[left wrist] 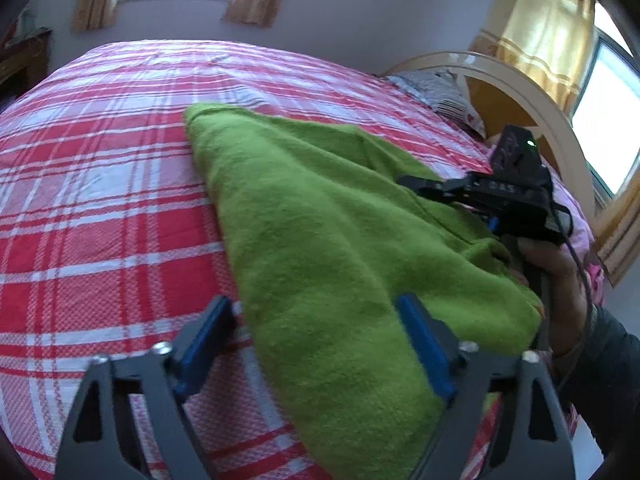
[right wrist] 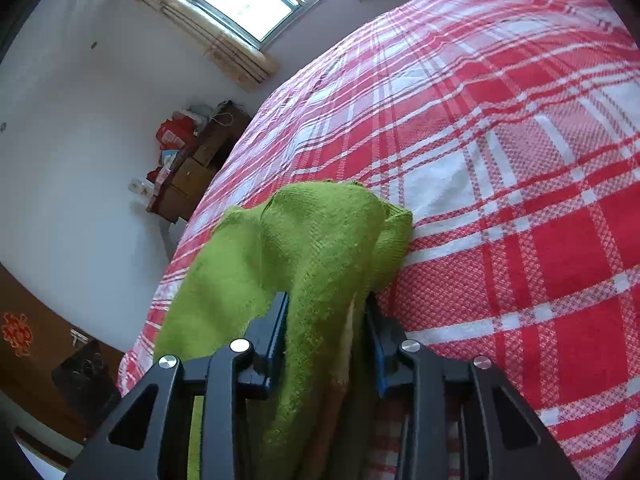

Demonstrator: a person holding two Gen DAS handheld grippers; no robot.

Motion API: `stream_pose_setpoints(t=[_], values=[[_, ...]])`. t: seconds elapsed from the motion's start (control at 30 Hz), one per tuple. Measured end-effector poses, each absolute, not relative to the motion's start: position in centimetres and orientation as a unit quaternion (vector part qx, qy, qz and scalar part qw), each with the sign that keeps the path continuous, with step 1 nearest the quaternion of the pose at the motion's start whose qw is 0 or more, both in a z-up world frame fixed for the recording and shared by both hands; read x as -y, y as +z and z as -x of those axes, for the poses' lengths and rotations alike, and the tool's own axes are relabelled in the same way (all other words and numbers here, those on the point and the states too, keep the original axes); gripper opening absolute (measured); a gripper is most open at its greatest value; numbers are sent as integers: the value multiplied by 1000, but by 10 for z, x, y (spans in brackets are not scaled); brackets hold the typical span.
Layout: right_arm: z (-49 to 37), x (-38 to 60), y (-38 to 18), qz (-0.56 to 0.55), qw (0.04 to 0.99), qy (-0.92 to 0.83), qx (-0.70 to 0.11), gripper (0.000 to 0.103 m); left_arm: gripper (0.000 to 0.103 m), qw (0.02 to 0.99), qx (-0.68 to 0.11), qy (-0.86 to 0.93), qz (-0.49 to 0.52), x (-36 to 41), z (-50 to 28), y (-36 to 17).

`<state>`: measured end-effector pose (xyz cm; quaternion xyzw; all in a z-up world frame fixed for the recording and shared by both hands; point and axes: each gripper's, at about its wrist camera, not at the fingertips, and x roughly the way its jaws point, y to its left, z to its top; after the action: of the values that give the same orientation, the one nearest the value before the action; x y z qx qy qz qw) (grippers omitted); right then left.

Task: Fold small clothes

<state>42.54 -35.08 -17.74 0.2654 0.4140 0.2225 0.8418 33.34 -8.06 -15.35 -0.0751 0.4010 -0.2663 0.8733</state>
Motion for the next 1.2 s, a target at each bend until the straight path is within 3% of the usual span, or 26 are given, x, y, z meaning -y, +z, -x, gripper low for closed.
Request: stream_pose_setpoints(t=[0.23,0.57,0.83,1.2], values=[[-431,358,-184,-297,824,236,-421,35,68,872,-398,-276,70,86,-331,-151],[-426,351,-178,-265,842,220,-414,34,58,877,-400,-256,74,91,-325,-148],[-408,340,-161,-223,867,217,-390,27,42,883,-393,-249,62,91,-316,-136],[-369,311,-137,-232,864,255,-368,26,38,896,-377,-234,33,76,-279,-114]])
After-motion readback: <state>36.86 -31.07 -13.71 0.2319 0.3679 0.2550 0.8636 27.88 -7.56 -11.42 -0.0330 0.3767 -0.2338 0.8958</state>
